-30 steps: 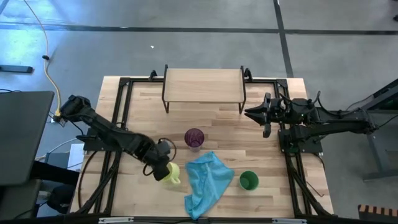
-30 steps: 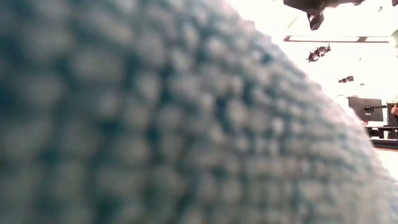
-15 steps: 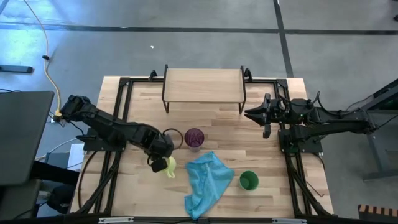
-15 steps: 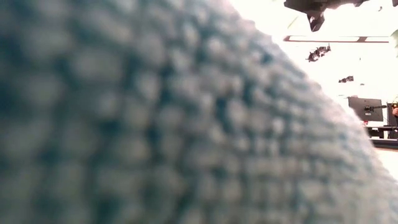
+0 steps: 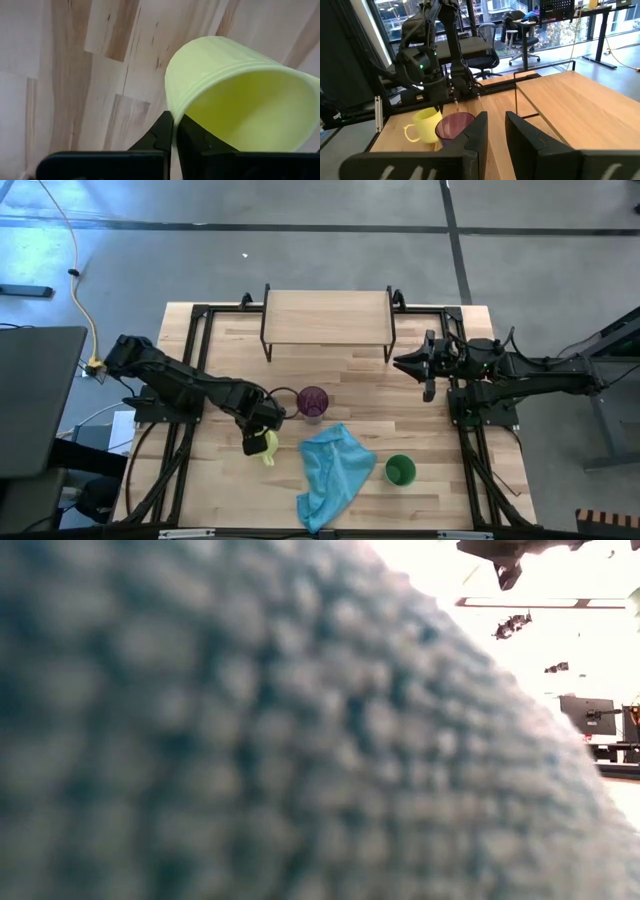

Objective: Stack small to large cups/mugs on shelf
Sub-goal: Put the yellow cup on the shelf

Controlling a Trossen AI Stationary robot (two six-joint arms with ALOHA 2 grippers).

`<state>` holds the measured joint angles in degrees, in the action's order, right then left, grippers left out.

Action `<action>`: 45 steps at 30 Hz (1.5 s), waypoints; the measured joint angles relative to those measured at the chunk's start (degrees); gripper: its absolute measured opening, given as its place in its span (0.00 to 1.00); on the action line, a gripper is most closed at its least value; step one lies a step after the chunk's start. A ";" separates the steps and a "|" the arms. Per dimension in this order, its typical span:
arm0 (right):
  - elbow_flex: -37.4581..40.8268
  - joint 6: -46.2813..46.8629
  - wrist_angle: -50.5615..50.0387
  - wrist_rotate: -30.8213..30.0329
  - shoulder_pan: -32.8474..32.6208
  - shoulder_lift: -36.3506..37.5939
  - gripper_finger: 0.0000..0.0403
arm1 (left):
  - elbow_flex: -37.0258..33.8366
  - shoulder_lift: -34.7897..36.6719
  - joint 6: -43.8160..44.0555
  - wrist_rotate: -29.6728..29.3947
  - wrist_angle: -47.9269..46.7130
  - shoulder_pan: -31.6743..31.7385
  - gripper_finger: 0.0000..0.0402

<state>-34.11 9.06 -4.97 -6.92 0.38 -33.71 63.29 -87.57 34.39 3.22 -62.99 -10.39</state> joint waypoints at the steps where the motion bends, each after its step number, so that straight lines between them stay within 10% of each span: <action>1: 0.00 0.00 -0.06 0.00 0.00 -0.03 0.14 | 0.00 -0.10 -0.11 0.02 0.31 0.00 0.01; 45: 0.00 1.42 0.04 0.55 0.00 -0.05 0.14 | -1.38 -0.46 -6.46 3.03 3.25 -0.11 0.07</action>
<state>-34.11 10.48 -4.93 -6.37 0.38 -33.76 61.91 -88.03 27.93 6.26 -59.74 -10.50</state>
